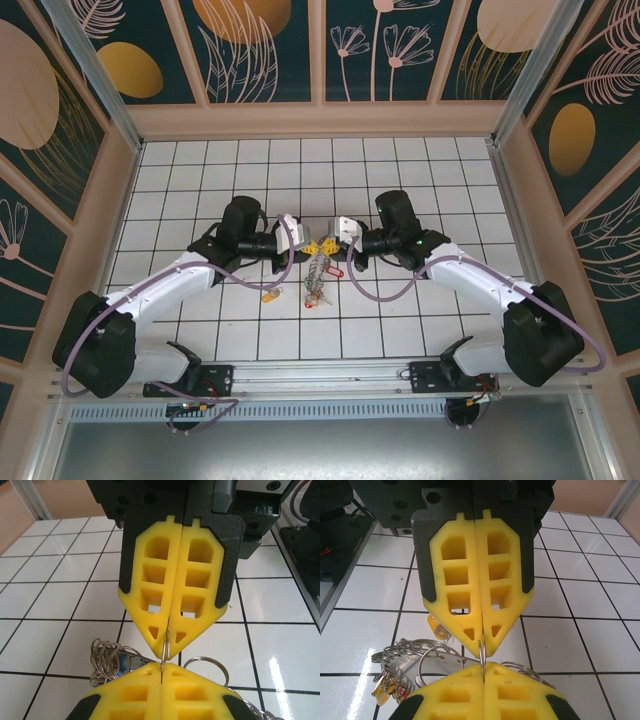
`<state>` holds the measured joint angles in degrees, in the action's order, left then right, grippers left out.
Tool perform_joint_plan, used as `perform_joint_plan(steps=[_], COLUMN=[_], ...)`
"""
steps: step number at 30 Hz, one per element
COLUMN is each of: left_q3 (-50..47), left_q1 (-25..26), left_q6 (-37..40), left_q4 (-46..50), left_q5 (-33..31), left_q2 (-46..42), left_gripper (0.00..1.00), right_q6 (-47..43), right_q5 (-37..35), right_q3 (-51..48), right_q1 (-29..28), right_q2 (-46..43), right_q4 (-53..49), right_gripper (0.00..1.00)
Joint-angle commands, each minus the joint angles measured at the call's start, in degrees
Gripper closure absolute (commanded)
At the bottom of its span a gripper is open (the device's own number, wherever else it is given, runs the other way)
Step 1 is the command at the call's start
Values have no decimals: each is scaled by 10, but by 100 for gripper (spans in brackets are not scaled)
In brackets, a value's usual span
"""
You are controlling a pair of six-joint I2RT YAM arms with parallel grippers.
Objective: Put the keys on the keyring
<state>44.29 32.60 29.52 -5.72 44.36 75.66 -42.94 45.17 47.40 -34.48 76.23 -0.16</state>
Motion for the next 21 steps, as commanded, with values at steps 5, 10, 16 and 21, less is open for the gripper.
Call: perform_joint_plan(steps=[5,10,16,21], left_q3=[-18,-17,-12,-4], left_q1=[3,2,3,3], left_q6=[-45,-41,-26,-39], left_q4=[-88,-74,-51,-54], left_q5=[33,50,37,44], left_q2=[-16,-10,-16,-7], left_gripper=[90,93,82,100], right_q6=[27,36,63,66], right_q5=[44,51,71,78], right_q3=[-17,-21,-37,-40], right_q1=[2,5,24,28], right_q2=[-26,-27,-43,-48], right_q4=[64,79,114,116], right_gripper=[100,100,100,100])
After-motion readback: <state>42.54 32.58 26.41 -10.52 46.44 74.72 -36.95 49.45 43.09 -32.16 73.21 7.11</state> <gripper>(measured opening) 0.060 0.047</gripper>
